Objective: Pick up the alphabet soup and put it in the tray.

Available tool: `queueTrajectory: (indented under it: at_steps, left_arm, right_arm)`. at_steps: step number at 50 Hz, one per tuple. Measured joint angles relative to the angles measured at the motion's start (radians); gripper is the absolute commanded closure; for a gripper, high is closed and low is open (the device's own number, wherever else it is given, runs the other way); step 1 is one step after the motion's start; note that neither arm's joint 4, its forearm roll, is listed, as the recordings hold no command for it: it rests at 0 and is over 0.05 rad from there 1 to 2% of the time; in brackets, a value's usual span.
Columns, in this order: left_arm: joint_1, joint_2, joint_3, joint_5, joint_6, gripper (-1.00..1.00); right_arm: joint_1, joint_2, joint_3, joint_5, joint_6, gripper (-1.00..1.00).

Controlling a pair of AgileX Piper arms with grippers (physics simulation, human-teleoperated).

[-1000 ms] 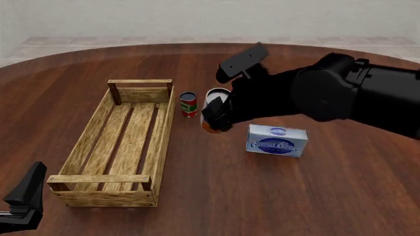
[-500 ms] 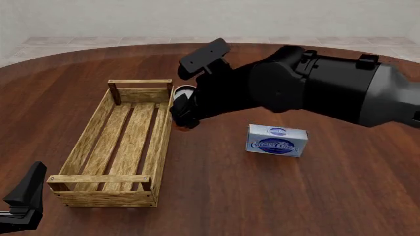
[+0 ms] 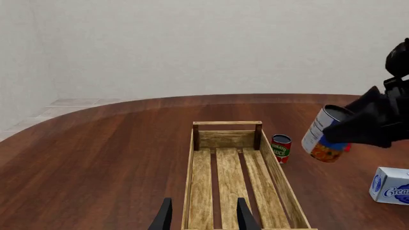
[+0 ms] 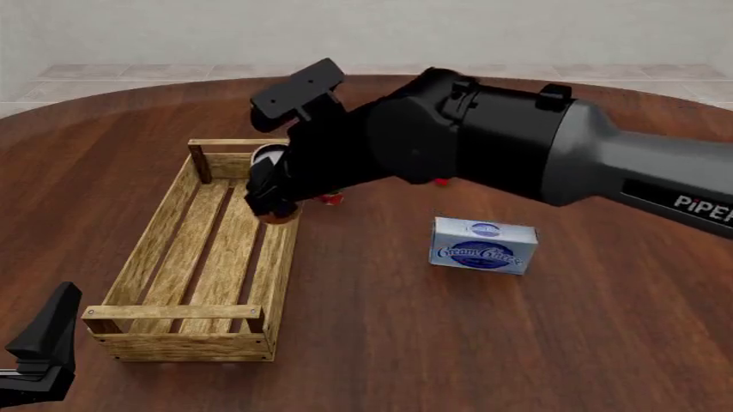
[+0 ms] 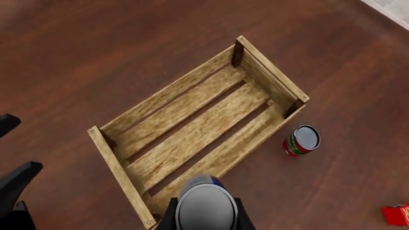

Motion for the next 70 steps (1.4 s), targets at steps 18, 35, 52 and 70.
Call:
queueTrajectory:
  at_steps: [18,35,52,70]
  left_arm:
    - [0.000,0.000,0.000,0.000,0.000,-1.00]
    - [0.000,0.000,0.000,0.000,0.000,-1.00]
    - [0.000,0.000,0.000,0.000,0.000,-1.00]
    - [0.000,0.000,0.000,0.000,0.000,-1.00]
  right_arm:
    - [0.047,0.085,-0.105,0.007,-0.007,1.00]
    - [0.068,0.153,-0.170,-0.004,-0.001,1.00]
    - [0.073,0.229,-0.242,-0.004,0.006,1.00]
    - [0.066,0.309,-0.293,-0.007,0.019,1.00]
